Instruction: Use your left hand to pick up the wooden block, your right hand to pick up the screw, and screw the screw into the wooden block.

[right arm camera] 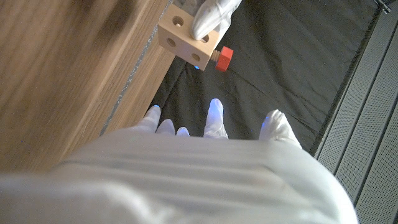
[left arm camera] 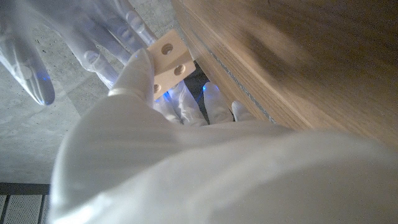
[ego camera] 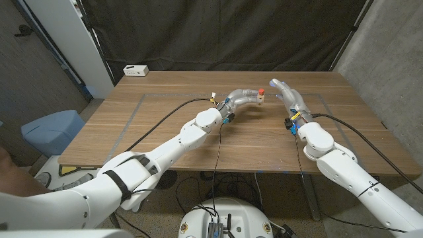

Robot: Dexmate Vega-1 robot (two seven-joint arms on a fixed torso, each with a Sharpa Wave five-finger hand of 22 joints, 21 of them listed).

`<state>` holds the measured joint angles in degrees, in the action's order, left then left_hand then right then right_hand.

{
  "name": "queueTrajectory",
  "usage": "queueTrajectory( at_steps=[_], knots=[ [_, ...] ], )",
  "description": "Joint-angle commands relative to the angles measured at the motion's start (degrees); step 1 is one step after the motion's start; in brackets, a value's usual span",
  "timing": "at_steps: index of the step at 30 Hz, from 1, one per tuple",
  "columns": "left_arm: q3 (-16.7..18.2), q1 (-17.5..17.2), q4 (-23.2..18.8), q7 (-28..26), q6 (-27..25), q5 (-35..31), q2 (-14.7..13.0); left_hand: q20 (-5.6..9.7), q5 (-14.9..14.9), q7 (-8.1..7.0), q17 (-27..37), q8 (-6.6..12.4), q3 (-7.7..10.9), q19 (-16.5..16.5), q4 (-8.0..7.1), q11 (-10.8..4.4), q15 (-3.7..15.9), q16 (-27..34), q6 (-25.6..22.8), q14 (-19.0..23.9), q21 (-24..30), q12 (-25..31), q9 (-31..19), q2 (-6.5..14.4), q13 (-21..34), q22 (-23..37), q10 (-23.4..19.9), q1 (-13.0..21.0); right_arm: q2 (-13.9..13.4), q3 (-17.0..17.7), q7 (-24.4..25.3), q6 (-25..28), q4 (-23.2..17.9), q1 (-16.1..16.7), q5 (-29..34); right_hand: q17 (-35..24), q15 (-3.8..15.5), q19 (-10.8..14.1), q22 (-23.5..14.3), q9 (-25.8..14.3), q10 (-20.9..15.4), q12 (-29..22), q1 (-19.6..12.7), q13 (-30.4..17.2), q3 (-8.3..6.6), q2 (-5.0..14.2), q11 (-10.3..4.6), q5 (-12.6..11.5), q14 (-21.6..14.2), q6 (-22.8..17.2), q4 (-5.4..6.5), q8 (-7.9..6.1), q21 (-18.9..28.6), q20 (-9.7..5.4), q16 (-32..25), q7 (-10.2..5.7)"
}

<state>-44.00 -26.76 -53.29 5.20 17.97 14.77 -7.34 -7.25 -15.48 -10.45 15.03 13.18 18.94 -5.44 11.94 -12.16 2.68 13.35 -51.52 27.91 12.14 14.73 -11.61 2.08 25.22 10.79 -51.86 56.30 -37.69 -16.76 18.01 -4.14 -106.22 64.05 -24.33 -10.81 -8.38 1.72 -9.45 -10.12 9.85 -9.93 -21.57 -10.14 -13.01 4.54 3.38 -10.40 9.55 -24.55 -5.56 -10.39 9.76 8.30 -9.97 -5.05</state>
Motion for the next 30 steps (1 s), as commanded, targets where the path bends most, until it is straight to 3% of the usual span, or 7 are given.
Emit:
queueTrajectory(
  at_steps=[1, 10, 30],
  knots=[
    [-0.1, 0.3, 0.8, 0.0, 0.1, -0.1, 0.3, -0.36, -0.3, 0.82, 0.3, 0.36, 3.41, -0.2, -3.03, -0.23, 3.74, 0.2, -2.3, 0.6, 0.3, 1.0, -0.2, 4.7, 9.0, 0.1, -1.2, -3.9, 0.7, -1.0, -0.4, -1.4, 1.2, -0.6, -0.3, -0.3, 0.14, -0.6, -0.3, -0.1, 2.8, 0.1, 0.6, -0.1, 0.02, 0.04, -0.45, -0.3, 5.3, -1.0, 0.31, -0.52, 0.4, 0.15, -0.3, -0.23],
    [-0.1, 0.5, 1.1, 0.3, -0.1, 0.0, 0.3, -0.33, -0.3, 0.81, 0.3, 0.34, 3.41, -0.2, -3.02, -0.22, 3.68, 0.2, -2.2, 0.6, 0.3, 1.0, -0.3, 4.6, 9.0, 0.1, -1.2, -4.0, 1.0, -1.5, -0.3, -1.6, 1.5, -0.6, -0.4, -0.3, 0.39, -1.2, -0.3, -0.1, 3.0, -0.3, 1.1, -0.1, 0.04, 0.32, -1.02, -0.4, 5.9, -3.0, 0.31, -1.04, 0.5, 0.18, -0.5, -1.16],
    [-0.1, 0.4, 1.1, 0.1, -0.3, 0.1, 0.3, -0.33, -0.3, 0.87, 0.3, 0.32, 3.43, -0.2, -3.03, -0.21, 3.60, 0.2, -2.3, 0.6, 0.3, 1.0, -0.3, 4.6, 9.0, 0.1, -1.2, -4.0, 0.7, -2.7, -1.9, -1.0, 2.4, -1.8, -1.1, -0.3, 0.26, -1.4, -0.3, -0.1, 2.1, -0.8, 1.8, -0.1, 0.07, 0.64, -1.26, -0.4, 6.0, -6.5, 0.24, -1.64, 0.8, 0.22, -0.9, -0.27]
  ],
)
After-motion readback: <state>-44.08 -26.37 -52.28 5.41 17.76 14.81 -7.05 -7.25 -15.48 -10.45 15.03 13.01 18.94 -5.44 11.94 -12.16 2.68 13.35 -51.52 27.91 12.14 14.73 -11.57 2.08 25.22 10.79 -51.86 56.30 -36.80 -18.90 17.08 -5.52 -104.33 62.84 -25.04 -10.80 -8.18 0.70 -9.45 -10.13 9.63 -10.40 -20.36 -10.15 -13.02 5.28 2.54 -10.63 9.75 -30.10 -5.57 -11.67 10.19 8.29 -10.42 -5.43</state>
